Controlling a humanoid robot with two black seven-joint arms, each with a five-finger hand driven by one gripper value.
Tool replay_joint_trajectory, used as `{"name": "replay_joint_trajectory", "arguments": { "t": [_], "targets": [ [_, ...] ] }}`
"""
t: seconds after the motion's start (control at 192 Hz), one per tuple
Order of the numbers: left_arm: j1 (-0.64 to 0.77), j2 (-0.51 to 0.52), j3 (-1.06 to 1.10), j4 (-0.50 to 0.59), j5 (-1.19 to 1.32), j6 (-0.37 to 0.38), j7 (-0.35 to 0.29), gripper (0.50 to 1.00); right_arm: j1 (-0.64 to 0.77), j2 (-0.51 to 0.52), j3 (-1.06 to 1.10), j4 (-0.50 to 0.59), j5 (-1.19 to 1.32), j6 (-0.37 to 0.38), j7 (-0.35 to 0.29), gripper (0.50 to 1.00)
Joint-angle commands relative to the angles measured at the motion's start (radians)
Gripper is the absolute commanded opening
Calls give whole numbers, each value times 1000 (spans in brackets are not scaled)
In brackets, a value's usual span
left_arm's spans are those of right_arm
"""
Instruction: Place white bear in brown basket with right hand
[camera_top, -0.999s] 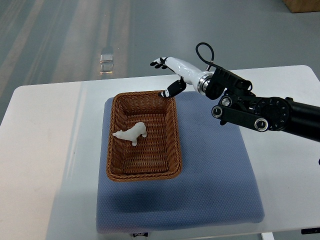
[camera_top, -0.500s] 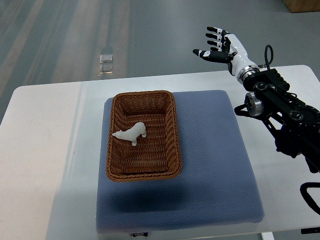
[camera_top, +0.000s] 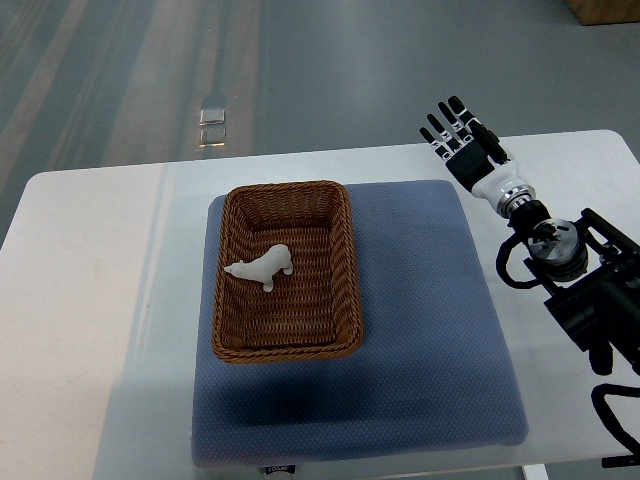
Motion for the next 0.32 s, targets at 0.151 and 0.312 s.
{"name": "replay_joint_trajectory", "arguments": {
  "t": [0.151, 0.312],
  "targets": [
    [0, 0, -1, 0, -1, 0, 0, 1000, 0, 5, 2, -2, 9, 33, 43, 913],
    [0, 0, -1, 0, -1, 0, 0, 1000, 1, 5, 2, -2, 9, 29, 45, 913]
  ]
}}
